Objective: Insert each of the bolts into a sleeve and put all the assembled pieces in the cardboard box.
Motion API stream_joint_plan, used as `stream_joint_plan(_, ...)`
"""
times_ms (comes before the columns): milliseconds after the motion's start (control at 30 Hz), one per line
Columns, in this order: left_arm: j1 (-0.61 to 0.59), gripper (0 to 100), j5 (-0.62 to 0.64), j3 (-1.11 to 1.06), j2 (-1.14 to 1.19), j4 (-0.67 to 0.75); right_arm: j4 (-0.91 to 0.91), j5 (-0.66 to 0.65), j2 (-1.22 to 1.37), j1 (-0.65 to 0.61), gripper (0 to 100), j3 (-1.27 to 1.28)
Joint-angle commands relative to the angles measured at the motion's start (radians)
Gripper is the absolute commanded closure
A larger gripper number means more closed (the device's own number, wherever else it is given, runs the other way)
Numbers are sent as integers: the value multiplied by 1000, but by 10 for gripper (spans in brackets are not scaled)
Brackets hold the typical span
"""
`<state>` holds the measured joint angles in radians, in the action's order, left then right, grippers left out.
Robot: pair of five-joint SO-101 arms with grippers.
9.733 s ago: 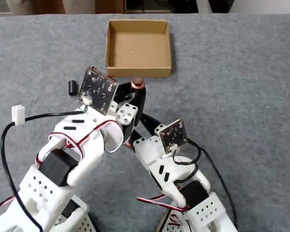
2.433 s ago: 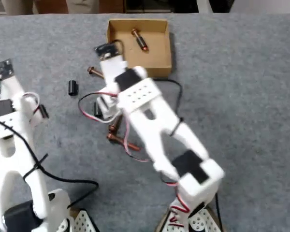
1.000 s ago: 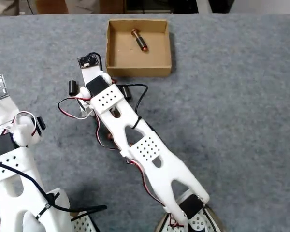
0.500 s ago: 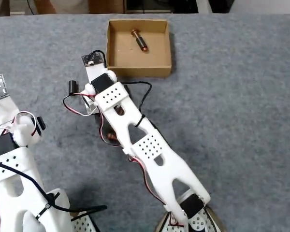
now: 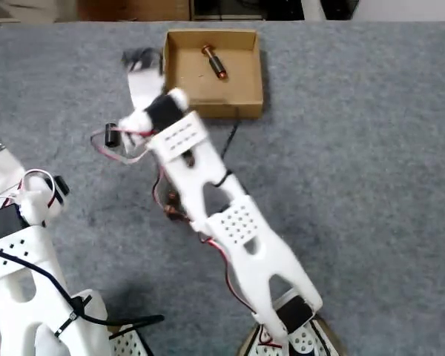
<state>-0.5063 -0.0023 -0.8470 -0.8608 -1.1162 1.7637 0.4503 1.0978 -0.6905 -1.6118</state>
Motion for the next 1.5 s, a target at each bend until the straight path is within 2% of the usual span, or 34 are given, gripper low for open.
stream_joint_plan(0,17,821,98,38,-16,-25,25,-40,-236,97,997,-22)
stream_joint_plan(67,63,821,150,77,-16,-61,25,-68,-317,153,997,-22)
stream_joint_plan(200,253,820,227,152,-15,-120,25,-140,-466,271,997,-22)
stream_joint_plan(367,489,820,275,161,24,2,25,-216,-628,392,997,-21)
stream_joint_plan(567,634,820,341,169,263,172,25,-288,-789,513,997,-21)
stream_joint_plan(733,680,820,393,302,506,229,25,-365,-900,621,997,-21)
stream_joint_plan(1000,684,822,503,640,863,109,25,-399,-944,805,997,-21)
stream_joint_plan(1333,675,826,508,984,1247,-40,25,-396,-891,854,997,-21)
stream_joint_plan(1467,674,826,508,1099,1342,-83,25,-354,-860,854,997,-22)
